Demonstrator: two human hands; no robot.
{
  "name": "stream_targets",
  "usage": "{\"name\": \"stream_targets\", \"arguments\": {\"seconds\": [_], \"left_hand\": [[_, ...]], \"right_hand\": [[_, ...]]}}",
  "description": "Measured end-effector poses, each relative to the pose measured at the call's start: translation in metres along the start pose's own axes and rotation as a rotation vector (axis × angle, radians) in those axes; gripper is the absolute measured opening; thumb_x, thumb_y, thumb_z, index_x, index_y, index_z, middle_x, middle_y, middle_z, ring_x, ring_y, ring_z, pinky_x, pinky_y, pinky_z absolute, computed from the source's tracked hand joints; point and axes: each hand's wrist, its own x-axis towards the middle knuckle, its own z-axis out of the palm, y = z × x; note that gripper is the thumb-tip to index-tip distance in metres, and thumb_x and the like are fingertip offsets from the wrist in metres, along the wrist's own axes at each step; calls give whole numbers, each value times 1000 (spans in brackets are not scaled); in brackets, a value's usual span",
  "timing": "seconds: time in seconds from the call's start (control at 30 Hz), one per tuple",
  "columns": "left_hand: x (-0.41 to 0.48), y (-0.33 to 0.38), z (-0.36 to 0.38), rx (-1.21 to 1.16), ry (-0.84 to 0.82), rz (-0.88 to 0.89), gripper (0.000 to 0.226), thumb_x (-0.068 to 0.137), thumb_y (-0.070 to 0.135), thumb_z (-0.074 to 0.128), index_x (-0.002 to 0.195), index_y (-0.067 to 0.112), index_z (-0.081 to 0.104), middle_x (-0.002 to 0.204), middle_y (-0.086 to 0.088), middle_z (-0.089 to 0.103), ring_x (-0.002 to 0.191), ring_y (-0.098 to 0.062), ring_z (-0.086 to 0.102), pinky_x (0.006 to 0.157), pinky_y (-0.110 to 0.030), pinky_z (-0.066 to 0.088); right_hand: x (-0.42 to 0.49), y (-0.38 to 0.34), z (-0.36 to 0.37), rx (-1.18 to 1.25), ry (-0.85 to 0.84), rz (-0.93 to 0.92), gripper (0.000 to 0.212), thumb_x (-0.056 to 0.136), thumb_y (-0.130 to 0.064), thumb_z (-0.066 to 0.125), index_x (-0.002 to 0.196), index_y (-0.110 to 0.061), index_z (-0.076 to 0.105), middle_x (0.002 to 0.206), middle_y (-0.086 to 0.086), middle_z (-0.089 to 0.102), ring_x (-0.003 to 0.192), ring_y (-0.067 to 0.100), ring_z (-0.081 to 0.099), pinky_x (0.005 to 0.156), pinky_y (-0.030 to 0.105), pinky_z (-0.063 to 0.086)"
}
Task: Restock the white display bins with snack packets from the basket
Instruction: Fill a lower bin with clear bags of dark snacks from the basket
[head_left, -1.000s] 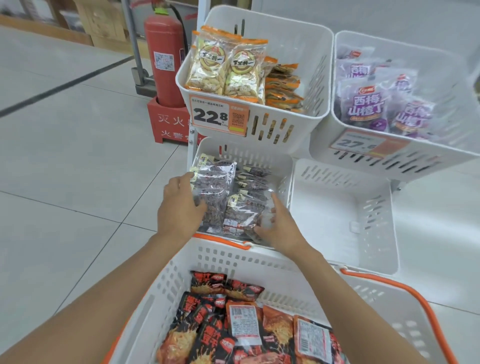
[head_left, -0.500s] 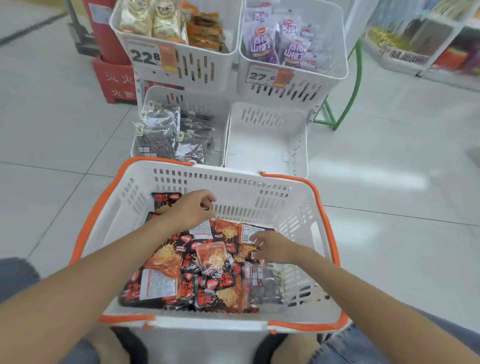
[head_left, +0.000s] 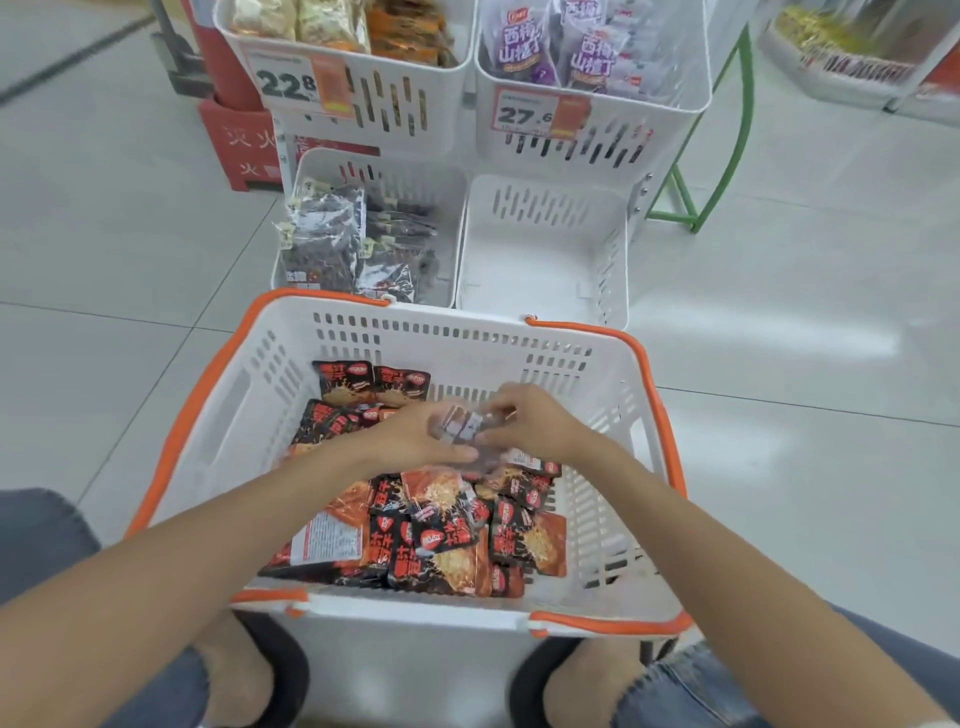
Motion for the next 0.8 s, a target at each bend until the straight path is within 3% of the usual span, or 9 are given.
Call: {"name": "stream_targets", "arguments": {"seconds": [0.1, 0.17, 0.3, 0.37, 0.43, 0.5, 0.6, 0.7, 0.8], "left_hand": [[8, -7, -15, -178, 212, -101, 45, 80, 39, 77, 107, 6, 62, 104, -11, 70, 88, -21, 66, 79, -36, 55], [6, -16, -33, -300, 290, -159, 72, 71, 47, 83, 121, 4, 57, 121, -12, 64, 105, -25, 62, 95, -42, 51], [-5, -31, -57, -637, 319, -206, 46, 86, 16, 74, 127, 5, 56, 111, -12, 68, 93, -28, 67, 93, -50, 54], [-11, -39, -63, -803, 289, -241, 35, 91, 9, 64, 125, 4, 57, 106, -16, 68, 77, -24, 65, 90, -49, 55], [-16, -49, -69, -867, 268, -237, 29, 93, 9, 60, 122, 6, 58, 109, -14, 68, 78, -22, 65, 85, -44, 57], [-19, -55, -76, -856, 275, -229, 22, 94, 12, 59, 116, 12, 61, 115, -9, 68, 92, -22, 67, 86, -43, 57], [-22, -59, -84, -852, 296, -220, 32, 91, 19, 64, 123, 17, 58, 128, -5, 64, 104, -20, 66, 93, -39, 51], [-20, -66, -84, -911, 283, -232, 58, 86, 19, 68, 139, 17, 47, 138, -8, 58, 122, -27, 58, 100, -45, 49], [-18, -65, -80, -1037, 241, -219, 40, 94, 9, 54, 133, 15, 49, 114, -14, 71, 109, -31, 67, 85, -44, 58]], "right_hand": [[11, -8, -5, 249, 236, 39, 60, 83, -26, 76, 136, -19, 49, 128, 0, 47, 111, 13, 49, 91, 27, 42], [16, 1, 5, 351, 305, 167, 70, 86, -34, 72, 144, -19, 36, 137, 2, 43, 116, 17, 47, 91, 29, 42], [20, 23, 62, 33, -193, 323, 89, 86, -52, 66, 151, -9, 23, 154, 14, 32, 133, 31, 43, 106, 40, 41], [20, 27, 99, -246, -374, 326, 95, 81, -63, 64, 148, -6, 29, 152, 17, 33, 137, 36, 35, 111, 45, 34], [23, 33, 124, -375, -271, 279, 59, 80, -53, 71, 120, -13, 56, 129, 13, 52, 124, 32, 46, 103, 45, 42], [29, 39, 123, -275, -137, 295, 24, 85, -31, 73, 94, -17, 55, 105, 7, 60, 104, 26, 58, 89, 43, 51], [34, 41, 106, -119, -152, 413, 62, 85, -41, 71, 127, -7, 41, 109, 11, 59, 96, 25, 59, 77, 37, 52], [28, 38, 116, -258, -284, 492, 107, 73, -69, 67, 147, -4, 24, 146, 18, 36, 130, 33, 42, 100, 41, 44], [23, 32, 123, -204, -230, 455, 76, 76, -52, 76, 127, -4, 46, 123, 15, 56, 108, 27, 56, 90, 39, 51]]}}
